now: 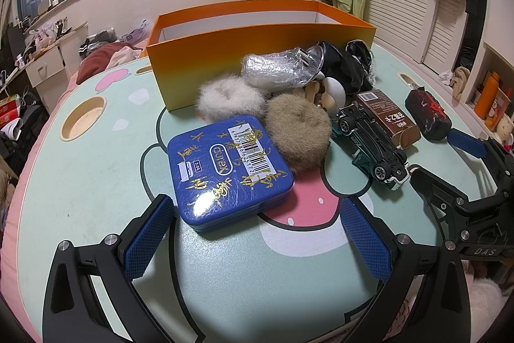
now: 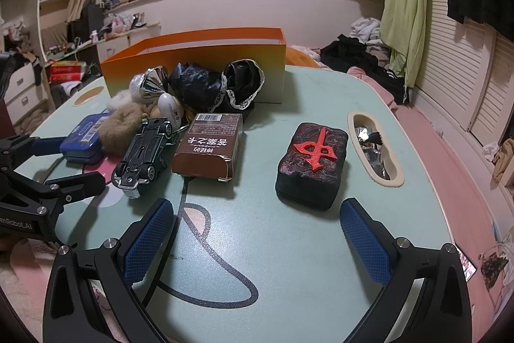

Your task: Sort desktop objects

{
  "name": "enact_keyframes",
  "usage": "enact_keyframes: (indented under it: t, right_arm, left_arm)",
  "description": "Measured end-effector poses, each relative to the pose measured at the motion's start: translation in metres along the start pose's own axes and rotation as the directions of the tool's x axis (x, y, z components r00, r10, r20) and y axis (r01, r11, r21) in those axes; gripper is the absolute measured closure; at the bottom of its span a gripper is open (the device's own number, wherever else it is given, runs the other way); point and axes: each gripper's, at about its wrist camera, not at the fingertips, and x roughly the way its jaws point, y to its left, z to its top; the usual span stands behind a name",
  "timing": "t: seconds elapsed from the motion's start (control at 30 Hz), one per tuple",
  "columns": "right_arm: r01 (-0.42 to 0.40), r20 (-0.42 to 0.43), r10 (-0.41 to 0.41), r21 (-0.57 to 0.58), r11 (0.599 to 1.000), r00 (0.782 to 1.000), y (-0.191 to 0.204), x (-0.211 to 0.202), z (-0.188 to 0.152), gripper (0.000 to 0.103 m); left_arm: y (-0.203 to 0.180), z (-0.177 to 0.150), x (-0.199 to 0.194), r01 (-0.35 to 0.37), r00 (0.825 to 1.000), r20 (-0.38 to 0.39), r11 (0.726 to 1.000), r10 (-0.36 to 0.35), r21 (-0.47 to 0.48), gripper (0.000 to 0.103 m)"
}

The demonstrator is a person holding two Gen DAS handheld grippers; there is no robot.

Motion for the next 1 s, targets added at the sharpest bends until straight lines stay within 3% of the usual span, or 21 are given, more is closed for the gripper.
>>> enact_keyframes:
  t: [0.67, 0.9, 1.0]
  right_arm:
    - [-0.001, 0.000, 0.001, 0.000, 1.000, 1.000, 0.000, -0.001, 0.000, 0.000]
    - [-0.002, 0.001, 0.002, 0.000, 1.000, 1.000, 0.000, -0.001, -0.001, 0.000]
    - [-0.002, 0.000, 0.002, 0.000, 1.000, 1.000, 0.000, -0.001, -0.001, 0.000]
  left_arm:
    - [0.003, 0.002, 0.000, 0.015, 1.000, -0.010, 1.000, -0.014, 0.022, 0.000]
    - [0.011, 0.000, -0.001, 0.030, 0.999, 0.008, 0.999, -0.031, 0.039, 0.000]
    - [0.020, -0.002, -0.005, 0.044, 0.998, 0.032, 0.999, -0.044, 0.003, 0.001]
